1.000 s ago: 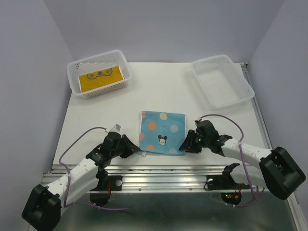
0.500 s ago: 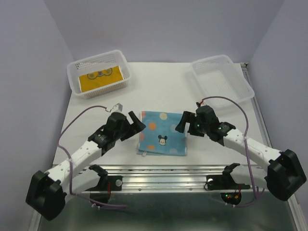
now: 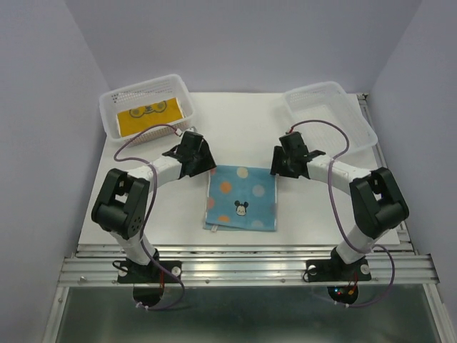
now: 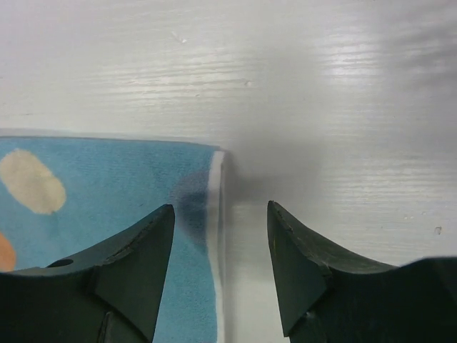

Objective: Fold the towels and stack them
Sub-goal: Fold the towel

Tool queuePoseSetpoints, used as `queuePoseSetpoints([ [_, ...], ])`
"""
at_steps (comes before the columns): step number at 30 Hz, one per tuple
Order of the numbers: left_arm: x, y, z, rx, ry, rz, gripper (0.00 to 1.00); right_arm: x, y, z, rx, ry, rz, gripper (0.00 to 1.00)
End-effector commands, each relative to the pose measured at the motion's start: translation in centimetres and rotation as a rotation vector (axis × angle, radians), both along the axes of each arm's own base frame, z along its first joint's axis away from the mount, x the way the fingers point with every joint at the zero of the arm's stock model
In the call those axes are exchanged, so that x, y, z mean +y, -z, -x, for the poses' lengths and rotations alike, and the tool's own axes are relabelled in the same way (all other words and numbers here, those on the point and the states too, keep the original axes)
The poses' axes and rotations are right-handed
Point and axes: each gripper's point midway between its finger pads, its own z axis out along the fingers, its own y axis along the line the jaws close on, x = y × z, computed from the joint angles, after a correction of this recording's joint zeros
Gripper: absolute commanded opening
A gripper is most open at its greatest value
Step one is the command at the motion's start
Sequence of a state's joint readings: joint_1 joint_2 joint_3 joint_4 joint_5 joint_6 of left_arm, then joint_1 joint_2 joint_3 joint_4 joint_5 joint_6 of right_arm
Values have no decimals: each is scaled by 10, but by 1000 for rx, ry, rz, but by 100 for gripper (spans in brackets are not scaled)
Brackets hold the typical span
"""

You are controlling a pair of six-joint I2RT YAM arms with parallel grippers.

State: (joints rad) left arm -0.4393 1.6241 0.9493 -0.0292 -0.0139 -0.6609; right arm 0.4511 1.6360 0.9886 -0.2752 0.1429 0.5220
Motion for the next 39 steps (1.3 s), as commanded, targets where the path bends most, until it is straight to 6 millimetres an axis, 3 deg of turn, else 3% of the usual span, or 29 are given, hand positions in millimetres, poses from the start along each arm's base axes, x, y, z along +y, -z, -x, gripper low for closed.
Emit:
queuePoseSetpoints([
  [1,-14,0,-13,-9,92,18,63,-2,-11,-29,-67,-4,9,59],
  [3,-15,8,-13,10,95,17,61,1,-3,-31,-45,-19,0,54],
  [9,-19,26,-20,47,104,4,43,6,13,-39,-19,-47,-1,46],
  [12,-19,32,-22,61,105,3,22,8,21,-43,-9,-56,-4,42],
  [14,-21,35,-22,70,115,6,0,9,23,-44,-4,-59,-6,34],
  [15,-21,36,-22,70,120,5,0,10,23,-43,0,-61,-11,25],
  [17,-22,30,-24,40,117,17,0,13,16,-44,-20,-73,-31,17],
  [19,-23,17,-28,-1,113,29,0,16,6,-44,-45,-89,-53,2],
  [20,-23,12,-29,-16,111,33,0,17,5,-44,-48,-93,-56,1],
  [24,-22,-22,-33,-109,105,54,0,20,-31,-42,-123,-114,-89,1],
  [25,-22,-39,-32,-145,101,73,0,20,-38,-40,-136,-121,-101,1],
  [26,-20,-35,-24,-138,98,75,0,18,-36,-33,-132,-120,-100,1],
  [27,-19,-39,-20,-151,98,87,0,23,-50,-26,-153,-147,-148,1],
  [29,-19,-45,-4,-170,103,121,0,23,-47,-9,-137,-160,-176,1],
  [30,-18,-46,1,-173,105,128,0,26,-57,-1,-148,-175,-220,1],
  [31,-17,-55,8,-194,104,145,0,29,-58,7,-145,-189,-243,1],
  [33,-16,-45,27,-174,109,155,0,32,-51,29,-110,-214,-291,1],
  [34,-12,-44,40,-177,109,162,0,33,-62,37,-133,-229,-318,1],
  [36,-13,-44,54,-186,110,177,0,35,-55,60,-97,-253,-358,1],
  [37,-8,-44,66,-194,106,188,0,36,-64,67,-120,-266,-379,1],
  [39,-6,-45,78,-200,95,217,0,35,-55,89,-83,-272,-415,1],
])
